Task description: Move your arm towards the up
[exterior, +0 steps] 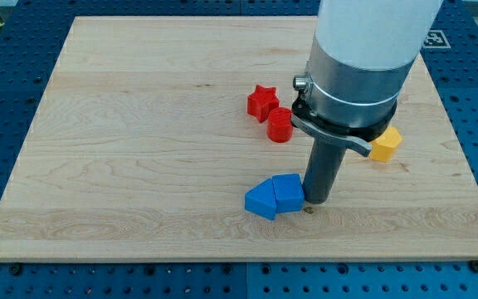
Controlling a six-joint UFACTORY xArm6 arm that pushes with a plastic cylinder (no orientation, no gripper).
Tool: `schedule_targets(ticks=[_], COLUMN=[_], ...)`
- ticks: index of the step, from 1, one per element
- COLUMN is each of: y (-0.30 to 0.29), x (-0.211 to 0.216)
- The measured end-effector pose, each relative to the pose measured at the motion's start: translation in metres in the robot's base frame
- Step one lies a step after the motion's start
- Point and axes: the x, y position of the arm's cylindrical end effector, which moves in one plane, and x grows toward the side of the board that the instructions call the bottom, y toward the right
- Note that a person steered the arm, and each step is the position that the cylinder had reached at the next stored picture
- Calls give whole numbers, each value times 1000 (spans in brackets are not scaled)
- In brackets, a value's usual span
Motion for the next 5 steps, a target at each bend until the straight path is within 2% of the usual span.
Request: schedule_targets(ticks=[1,2,4,5], y=[4,-16,-165,-176], x=[-16,-59,-91,-129])
